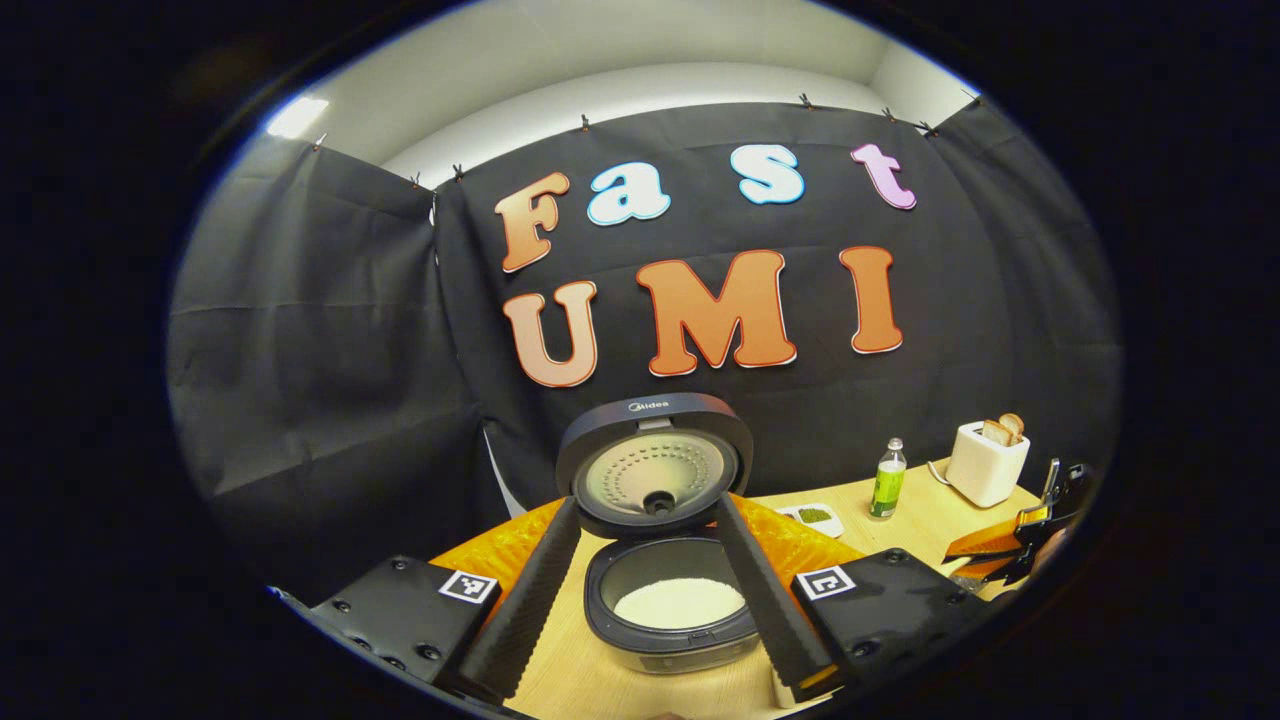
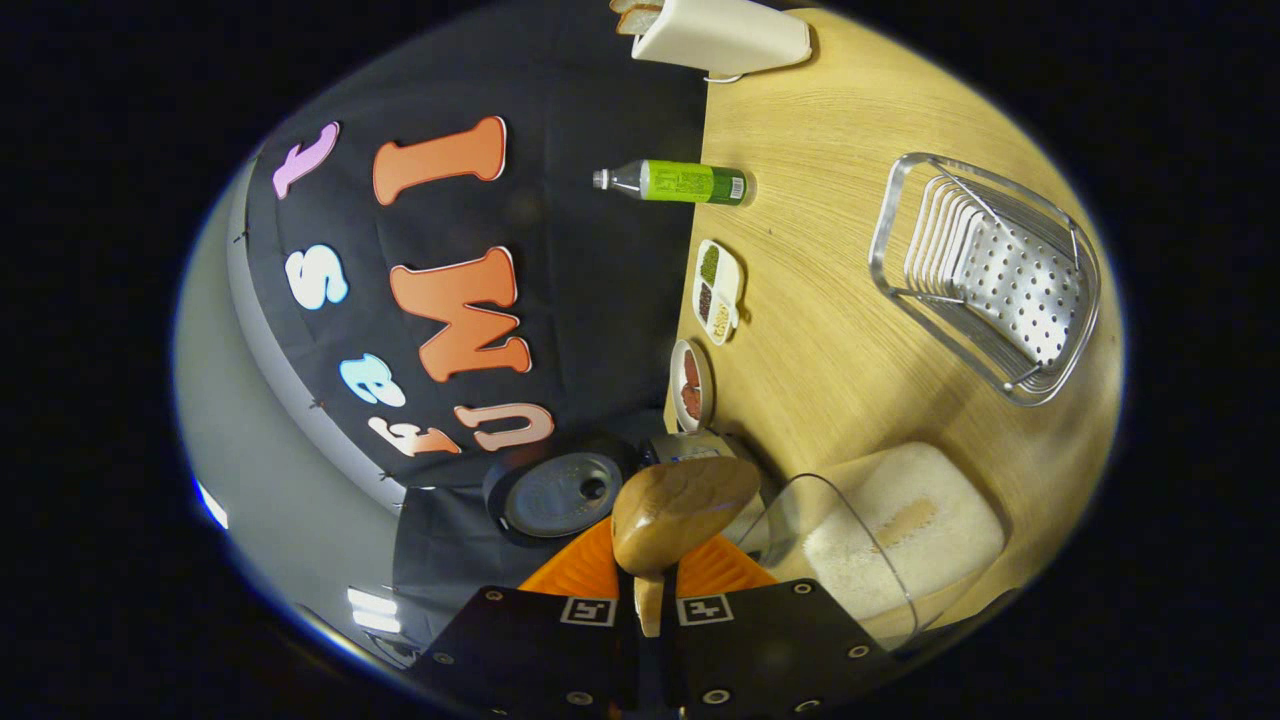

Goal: Close the left gripper, press the button to open the rice cooker; take a wooden spoon from the chopstick holder with the right hand, scoop a spoonful of rice and pour it into the rice cooker, then put the wooden spoon back into the chopstick holder.

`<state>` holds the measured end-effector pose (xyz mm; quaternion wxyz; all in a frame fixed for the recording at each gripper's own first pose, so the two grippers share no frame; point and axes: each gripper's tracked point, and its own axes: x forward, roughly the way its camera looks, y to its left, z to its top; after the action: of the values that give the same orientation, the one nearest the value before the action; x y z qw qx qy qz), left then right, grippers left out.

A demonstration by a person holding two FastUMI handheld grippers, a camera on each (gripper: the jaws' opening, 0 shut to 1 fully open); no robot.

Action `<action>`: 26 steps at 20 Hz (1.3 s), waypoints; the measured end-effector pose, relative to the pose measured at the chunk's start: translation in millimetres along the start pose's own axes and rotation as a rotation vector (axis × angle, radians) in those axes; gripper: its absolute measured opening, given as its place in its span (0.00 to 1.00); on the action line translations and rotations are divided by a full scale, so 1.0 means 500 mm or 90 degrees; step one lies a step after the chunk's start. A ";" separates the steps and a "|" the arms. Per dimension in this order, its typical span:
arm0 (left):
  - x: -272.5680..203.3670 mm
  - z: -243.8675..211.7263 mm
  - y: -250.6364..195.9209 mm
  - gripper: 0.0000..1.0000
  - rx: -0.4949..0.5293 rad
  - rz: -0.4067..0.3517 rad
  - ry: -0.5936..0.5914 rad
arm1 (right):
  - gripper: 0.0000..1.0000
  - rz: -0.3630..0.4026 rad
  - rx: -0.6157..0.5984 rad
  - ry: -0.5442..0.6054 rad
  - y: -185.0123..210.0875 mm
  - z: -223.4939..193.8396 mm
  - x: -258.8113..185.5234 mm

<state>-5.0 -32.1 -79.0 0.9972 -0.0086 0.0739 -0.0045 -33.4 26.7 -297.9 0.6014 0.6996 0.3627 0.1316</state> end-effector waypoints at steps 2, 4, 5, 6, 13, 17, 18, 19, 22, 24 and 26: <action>-0.010 0.004 0.008 0.89 -0.001 0.009 -0.009 | 0.08 0.016 0.001 0.006 0.040 -0.005 0.014; -0.017 0.000 0.013 0.97 0.005 0.017 -0.009 | 0.08 0.029 -0.004 0.012 0.079 -0.011 0.032; -0.020 0.001 0.019 0.93 0.010 0.024 -0.011 | 0.08 0.034 -0.007 0.015 0.096 -0.016 0.044; -0.021 0.001 0.027 0.93 0.014 0.032 -0.013 | 0.08 0.038 -0.007 0.018 0.113 -0.021 0.052; -0.049 -0.006 0.098 1.00 0.028 0.070 -0.022 | 0.08 0.044 -0.049 0.047 0.200 -0.074 0.150; -0.056 -0.030 0.151 0.96 0.023 0.100 0.000 | 0.08 0.031 -0.057 0.074 0.211 -0.114 0.215; -0.060 -0.033 0.163 0.97 0.022 0.109 0.002 | 0.08 0.023 -0.064 0.079 0.210 -0.123 0.228; -0.063 -0.038 0.176 0.98 0.022 0.117 0.005 | 0.08 0.016 -0.072 0.082 0.211 -0.128 0.245; -0.068 -0.053 0.206 0.99 0.020 0.135 0.016 | 0.08 0.003 -0.092 0.088 0.218 -0.148 0.290; -0.070 -0.060 0.224 0.98 0.019 0.144 0.023 | 0.07 -0.012 -0.116 0.086 0.217 -0.157 0.317; -0.070 -0.069 0.236 0.96 0.016 0.149 0.029 | 0.08 -0.030 -0.142 0.083 0.213 -0.163 0.340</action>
<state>-44.0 85.5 -109.8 0.9890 0.0123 0.0971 0.1109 72.7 199.1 -221.1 0.6533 0.6098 0.4006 0.2020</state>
